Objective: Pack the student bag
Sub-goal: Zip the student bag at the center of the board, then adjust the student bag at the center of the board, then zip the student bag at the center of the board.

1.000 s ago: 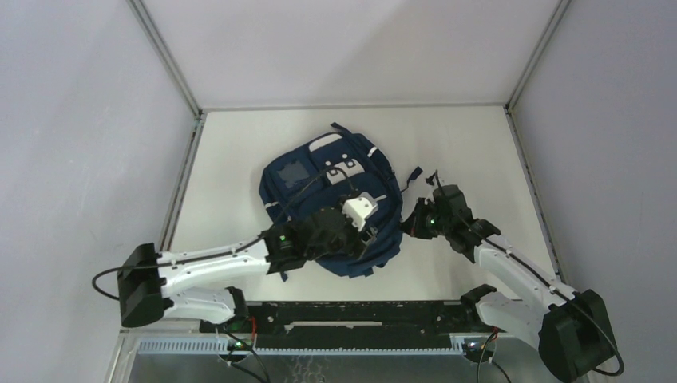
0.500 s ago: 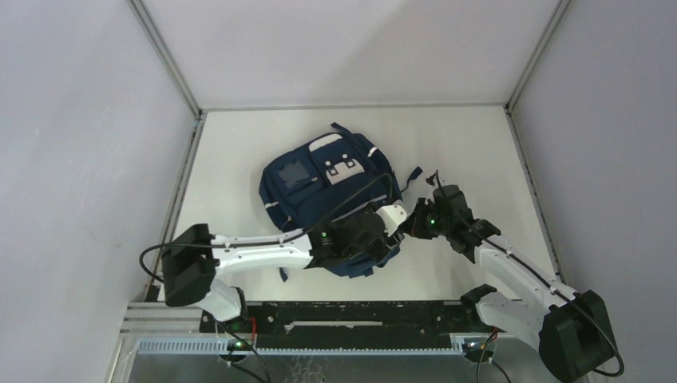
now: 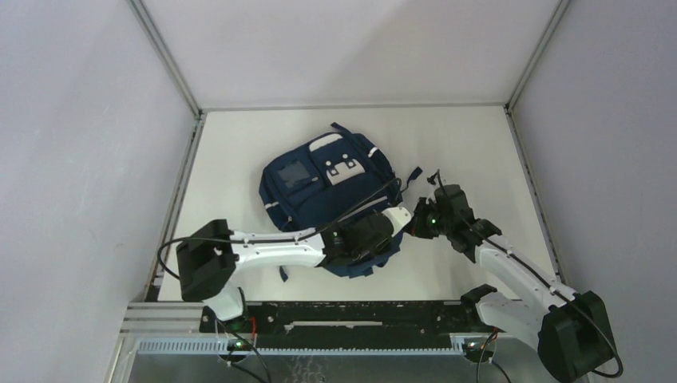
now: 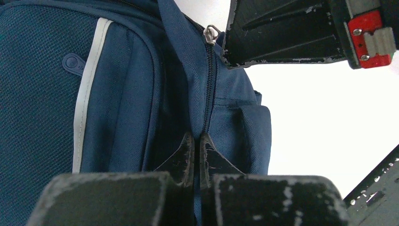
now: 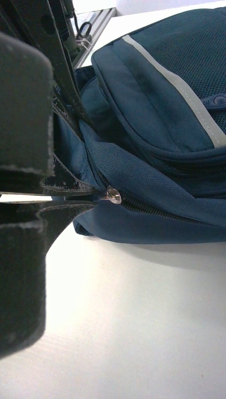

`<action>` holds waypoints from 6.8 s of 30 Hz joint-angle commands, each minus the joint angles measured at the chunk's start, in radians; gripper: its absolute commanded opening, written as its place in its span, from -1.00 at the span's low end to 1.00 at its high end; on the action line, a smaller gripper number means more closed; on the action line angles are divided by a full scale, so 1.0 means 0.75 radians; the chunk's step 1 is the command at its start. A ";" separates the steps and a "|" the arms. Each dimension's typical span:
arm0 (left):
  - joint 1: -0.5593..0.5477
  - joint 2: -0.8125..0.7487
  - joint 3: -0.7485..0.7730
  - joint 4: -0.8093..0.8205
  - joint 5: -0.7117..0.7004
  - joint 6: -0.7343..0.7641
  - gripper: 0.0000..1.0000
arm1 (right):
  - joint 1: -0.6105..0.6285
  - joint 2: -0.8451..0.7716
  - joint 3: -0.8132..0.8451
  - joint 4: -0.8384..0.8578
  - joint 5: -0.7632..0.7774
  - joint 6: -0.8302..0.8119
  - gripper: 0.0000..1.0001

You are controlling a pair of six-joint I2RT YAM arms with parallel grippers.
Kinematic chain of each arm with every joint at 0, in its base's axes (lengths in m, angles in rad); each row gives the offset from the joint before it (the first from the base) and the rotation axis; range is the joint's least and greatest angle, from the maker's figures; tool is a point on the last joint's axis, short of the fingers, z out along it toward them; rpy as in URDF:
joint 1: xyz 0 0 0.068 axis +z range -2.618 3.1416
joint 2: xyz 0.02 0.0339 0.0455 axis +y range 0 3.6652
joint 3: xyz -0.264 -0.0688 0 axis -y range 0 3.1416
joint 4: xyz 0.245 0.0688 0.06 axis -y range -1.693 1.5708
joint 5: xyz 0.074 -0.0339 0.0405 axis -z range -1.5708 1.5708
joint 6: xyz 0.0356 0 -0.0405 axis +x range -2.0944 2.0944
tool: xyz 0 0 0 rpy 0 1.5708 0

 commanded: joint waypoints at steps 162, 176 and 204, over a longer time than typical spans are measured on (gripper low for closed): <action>0.787 -1.164 -0.813 -0.059 0.405 -1.120 -1.00 | -0.137 0.264 0.357 0.135 0.224 0.075 0.47; 0.618 -1.101 -0.743 0.017 0.353 -1.164 -1.00 | 0.933 0.103 0.294 0.113 0.970 0.198 -0.11; 0.616 -1.095 -0.739 0.018 0.363 -1.093 -1.00 | 0.930 0.601 0.184 0.533 0.807 0.272 0.04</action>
